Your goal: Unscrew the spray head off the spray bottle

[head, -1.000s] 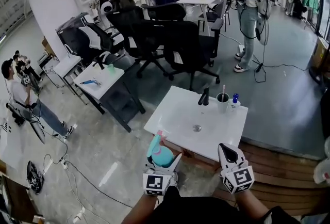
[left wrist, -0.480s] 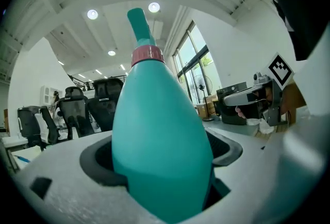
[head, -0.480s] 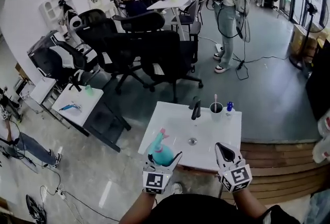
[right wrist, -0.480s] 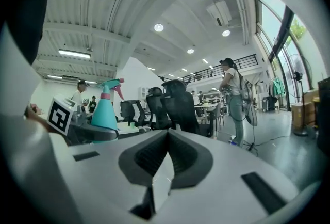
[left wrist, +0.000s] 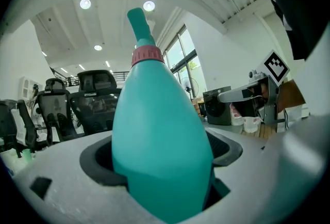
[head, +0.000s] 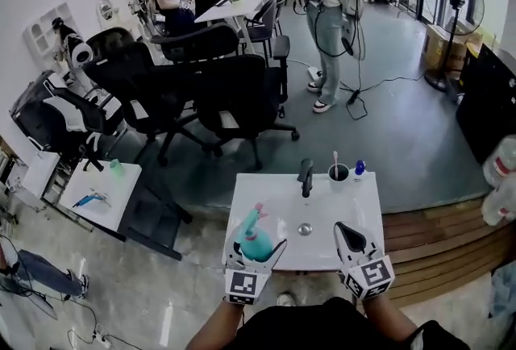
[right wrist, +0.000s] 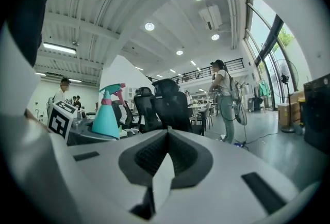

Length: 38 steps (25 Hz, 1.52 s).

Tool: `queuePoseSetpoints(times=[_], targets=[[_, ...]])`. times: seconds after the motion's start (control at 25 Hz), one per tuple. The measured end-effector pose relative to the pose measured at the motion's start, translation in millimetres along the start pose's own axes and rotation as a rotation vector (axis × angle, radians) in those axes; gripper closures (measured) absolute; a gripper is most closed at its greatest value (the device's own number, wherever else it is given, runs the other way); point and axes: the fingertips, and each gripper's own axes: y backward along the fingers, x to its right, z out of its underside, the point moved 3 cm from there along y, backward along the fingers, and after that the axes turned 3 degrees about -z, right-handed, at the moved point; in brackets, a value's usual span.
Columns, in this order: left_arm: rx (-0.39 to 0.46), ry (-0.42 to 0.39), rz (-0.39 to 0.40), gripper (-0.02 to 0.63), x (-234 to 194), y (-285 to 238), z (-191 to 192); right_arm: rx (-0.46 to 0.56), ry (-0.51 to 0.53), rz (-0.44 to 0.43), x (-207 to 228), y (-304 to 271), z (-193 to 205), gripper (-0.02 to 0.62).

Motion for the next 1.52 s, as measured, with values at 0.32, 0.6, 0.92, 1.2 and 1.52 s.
queuePoseSetpoints(times=[0.32,0.6,0.92,1.2,1.52], targets=[[0.013,0.033,0.081,0.14,0.5,-19.4,4.7,-0.03,-0.007,0.032,0.6,-4.4,6.1,0.591],[-0.004,0.043,0.098,0.14,18.2,-35.3,8.6,-0.045,0.006,0.021,6.2,-10.5,8.9,0.591],[-0.009,0.06,0.132,0.14,38.2,-50.2,8.3,-0.079,0.0,-0.021,13.7,-8.0,12.5,0.591],[-0.04,0.026,0.179,0.14,60.1,-58.8,8.3,-0.048,-0.035,-0.153,2.3,-9.8,-2.7,0.589],[-0.061,0.014,0.204,0.14,79.1,-73.0,-0.4,-0.063,-0.046,-0.386,-37.5,-24.8,-26.7,0.422]])
